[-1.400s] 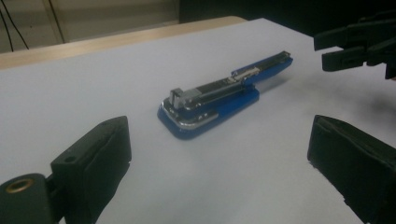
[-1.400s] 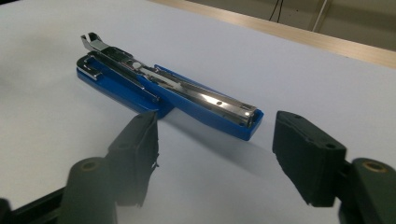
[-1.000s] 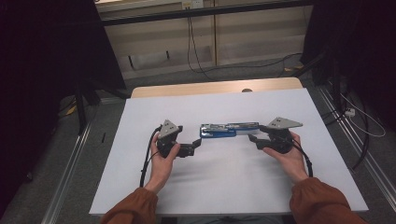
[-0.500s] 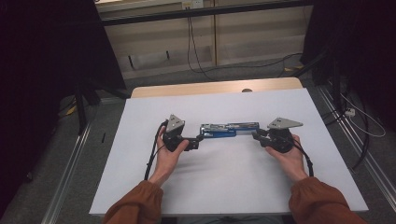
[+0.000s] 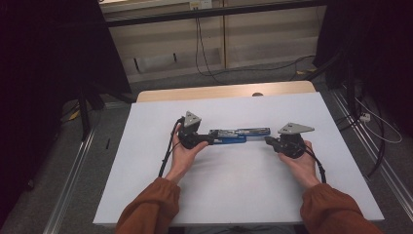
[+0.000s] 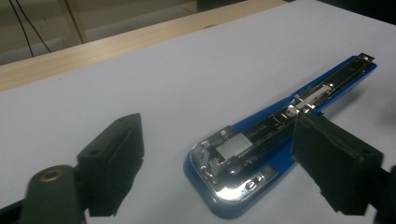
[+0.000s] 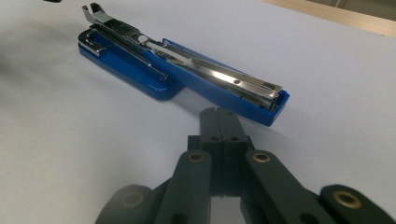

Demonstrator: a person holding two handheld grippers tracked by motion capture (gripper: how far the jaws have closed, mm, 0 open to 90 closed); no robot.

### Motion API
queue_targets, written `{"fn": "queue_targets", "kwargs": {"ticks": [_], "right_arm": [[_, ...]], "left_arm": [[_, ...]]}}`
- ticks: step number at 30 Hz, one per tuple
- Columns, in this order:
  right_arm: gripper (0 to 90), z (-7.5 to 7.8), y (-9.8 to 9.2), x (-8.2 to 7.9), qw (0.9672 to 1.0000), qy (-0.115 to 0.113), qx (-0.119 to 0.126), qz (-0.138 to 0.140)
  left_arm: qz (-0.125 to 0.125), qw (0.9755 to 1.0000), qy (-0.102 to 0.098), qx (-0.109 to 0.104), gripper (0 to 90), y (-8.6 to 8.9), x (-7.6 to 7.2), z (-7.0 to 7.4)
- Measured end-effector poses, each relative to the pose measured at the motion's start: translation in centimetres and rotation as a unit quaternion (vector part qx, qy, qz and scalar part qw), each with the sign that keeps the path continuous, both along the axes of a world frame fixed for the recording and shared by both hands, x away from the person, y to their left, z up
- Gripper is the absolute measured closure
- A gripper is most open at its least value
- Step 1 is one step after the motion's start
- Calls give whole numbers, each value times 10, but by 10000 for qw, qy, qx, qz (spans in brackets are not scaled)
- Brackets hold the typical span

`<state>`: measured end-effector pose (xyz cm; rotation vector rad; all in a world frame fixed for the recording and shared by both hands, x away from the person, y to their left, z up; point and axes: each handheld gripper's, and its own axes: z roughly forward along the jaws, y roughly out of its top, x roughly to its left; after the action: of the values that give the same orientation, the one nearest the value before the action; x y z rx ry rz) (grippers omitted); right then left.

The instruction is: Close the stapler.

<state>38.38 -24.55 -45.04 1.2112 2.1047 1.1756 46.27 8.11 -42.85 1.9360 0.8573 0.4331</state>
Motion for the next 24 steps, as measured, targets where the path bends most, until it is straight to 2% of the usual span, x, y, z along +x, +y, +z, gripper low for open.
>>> {"fn": "queue_targets", "kwargs": {"ticks": [2,5,8,10,13,15,16,18,21,22,24], "right_arm": [[900,0,-1,0,10000,-1,-35,-37],[900,-1,-3,2,9999,-24,-35,-129],[900,-3,-5,5,9998,30,-25,-175],[900,-4,-5,6,9998,67,-39,-179],[900,-5,-6,7,9998,80,-72,-190],[900,-5,-7,8,9997,112,-30,-203],[900,-6,-8,10,9997,120,-39,-228],[900,-7,-10,11,9995,149,-20,-273],[900,-7,-12,13,9994,171,-25,-300],[900,-7,-12,13,9994,171,-39,-295],[900,-7,-11,13,9994,172,-75,-285]], "left_arm": [[-54,9998,33,-196,225,0,0,0],[-107,9999,-6,-84,319,-1,-1,-1],[-162,9998,40,-70,421,-1,-2,-1],[-211,9996,82,-138,491,-1,-1,-2],[-240,9996,79,101,592,-3,-3,-5],[-306,9993,115,155,669,-5,-4,-8],[-307,9994,136,132,729,-6,-5,-9],[-335,9993,132,104,792,-6,-6,-9],[-320,9994,36,104,852,-6,-7,-8],[-351,9993,56,79,887,-6,-7,-8],[-374,9993,81,57,900,-6,-8,-8]]}}
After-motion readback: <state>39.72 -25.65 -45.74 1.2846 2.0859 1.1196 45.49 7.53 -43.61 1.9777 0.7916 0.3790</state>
